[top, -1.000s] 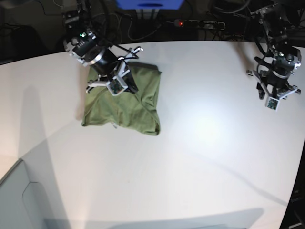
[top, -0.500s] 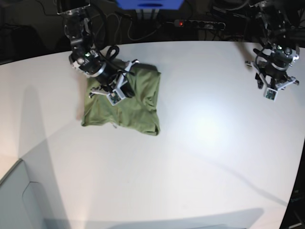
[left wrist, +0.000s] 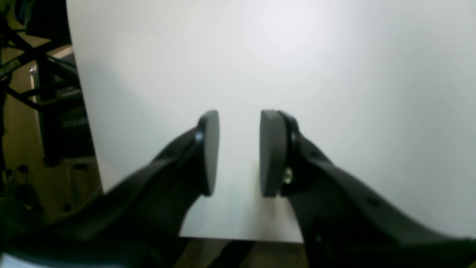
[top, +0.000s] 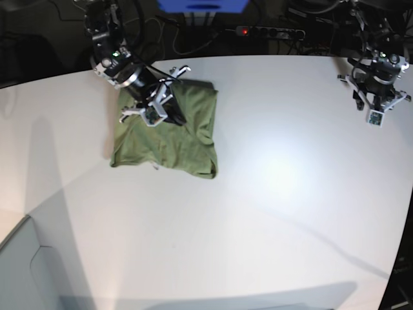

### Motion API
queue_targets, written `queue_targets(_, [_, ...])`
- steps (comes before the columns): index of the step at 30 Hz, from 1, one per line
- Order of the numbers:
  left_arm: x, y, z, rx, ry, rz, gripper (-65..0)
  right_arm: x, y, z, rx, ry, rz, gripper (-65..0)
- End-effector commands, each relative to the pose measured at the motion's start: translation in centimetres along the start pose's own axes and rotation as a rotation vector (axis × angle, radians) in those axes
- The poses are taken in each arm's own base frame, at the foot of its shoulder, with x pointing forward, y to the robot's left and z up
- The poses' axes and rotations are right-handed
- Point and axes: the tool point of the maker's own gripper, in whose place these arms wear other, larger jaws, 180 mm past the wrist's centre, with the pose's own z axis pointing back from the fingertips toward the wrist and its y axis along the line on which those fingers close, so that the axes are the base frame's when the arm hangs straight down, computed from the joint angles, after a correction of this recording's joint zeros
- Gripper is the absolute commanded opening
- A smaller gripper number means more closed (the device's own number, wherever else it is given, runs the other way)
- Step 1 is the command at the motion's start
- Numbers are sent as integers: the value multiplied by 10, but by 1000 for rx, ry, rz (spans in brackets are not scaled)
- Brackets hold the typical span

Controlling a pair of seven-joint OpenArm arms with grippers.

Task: Fold the T-shirt properly
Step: 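Pull the shirt edge with the right gripper to square the bundle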

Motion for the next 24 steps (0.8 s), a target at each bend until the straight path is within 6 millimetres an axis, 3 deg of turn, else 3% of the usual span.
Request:
queue_targets(1, [8, 11, 5, 31, -28, -6, -470, 21, 7, 0, 20, -74, 3, -648])
queue_targets(4, [5, 12, 6, 37, -24, 10, -470, 20, 29, -6, 83, -69, 5, -648])
queue_targets(6, [3, 16, 7, 49, -21, 20, -470, 6, 45, -12, 131, -35, -8, -648])
queue_targets(12, [-1, 15, 8, 50, -15, 35, -470, -35, 59, -35, 197, 72, -28, -648])
queue_targets(16, [-11, 12, 10, 41, 9, 27, -470, -51, 61, -26, 200, 111, -33, -648])
queue_targets(24, [-12, 12, 10, 41, 11, 26, -470, -75, 65, -5, 209, 170, -35, -648])
